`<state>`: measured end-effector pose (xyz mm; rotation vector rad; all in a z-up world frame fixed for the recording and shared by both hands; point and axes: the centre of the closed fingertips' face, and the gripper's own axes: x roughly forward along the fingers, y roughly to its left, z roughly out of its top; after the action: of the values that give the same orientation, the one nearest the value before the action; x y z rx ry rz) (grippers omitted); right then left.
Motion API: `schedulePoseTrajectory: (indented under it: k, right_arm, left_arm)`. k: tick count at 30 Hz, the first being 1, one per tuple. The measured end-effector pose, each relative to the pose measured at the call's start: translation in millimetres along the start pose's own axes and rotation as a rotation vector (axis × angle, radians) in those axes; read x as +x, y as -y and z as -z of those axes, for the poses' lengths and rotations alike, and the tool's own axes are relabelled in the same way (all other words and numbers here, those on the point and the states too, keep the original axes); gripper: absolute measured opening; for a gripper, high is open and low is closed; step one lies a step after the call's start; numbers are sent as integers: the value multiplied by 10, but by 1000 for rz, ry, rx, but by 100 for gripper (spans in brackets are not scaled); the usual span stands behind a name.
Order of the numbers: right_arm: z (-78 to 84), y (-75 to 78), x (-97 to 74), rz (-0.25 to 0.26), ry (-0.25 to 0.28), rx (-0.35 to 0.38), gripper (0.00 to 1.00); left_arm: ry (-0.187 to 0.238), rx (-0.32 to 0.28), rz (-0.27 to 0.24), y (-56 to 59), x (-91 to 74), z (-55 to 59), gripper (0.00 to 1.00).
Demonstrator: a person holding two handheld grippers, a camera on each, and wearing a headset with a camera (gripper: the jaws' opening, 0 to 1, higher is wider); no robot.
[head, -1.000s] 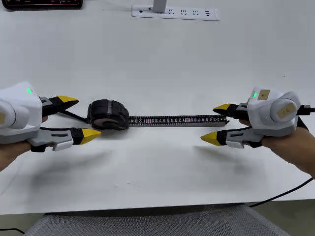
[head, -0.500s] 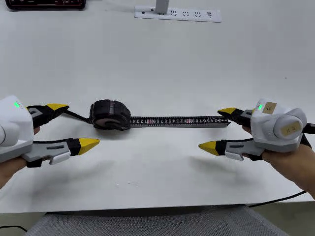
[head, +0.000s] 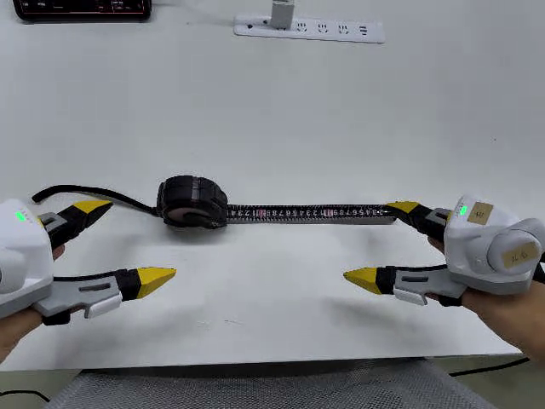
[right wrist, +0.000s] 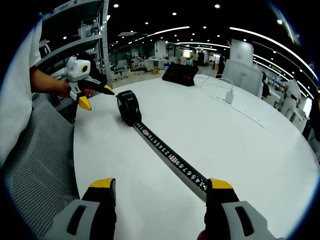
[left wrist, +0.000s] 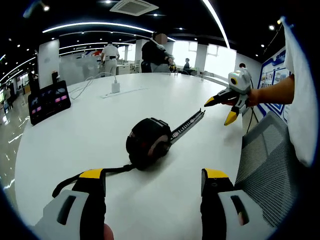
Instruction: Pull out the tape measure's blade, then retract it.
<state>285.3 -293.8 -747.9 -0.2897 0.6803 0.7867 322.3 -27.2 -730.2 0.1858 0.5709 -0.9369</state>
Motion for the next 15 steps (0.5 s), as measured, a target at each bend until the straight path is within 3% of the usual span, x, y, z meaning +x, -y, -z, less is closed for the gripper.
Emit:
schedulePoseTrajectory:
  k: [15]
  right_arm:
    - [106,-63,-225,17,-10,21,79]
  left_arm:
    - [-16,-10,24,52,-194,55,83]
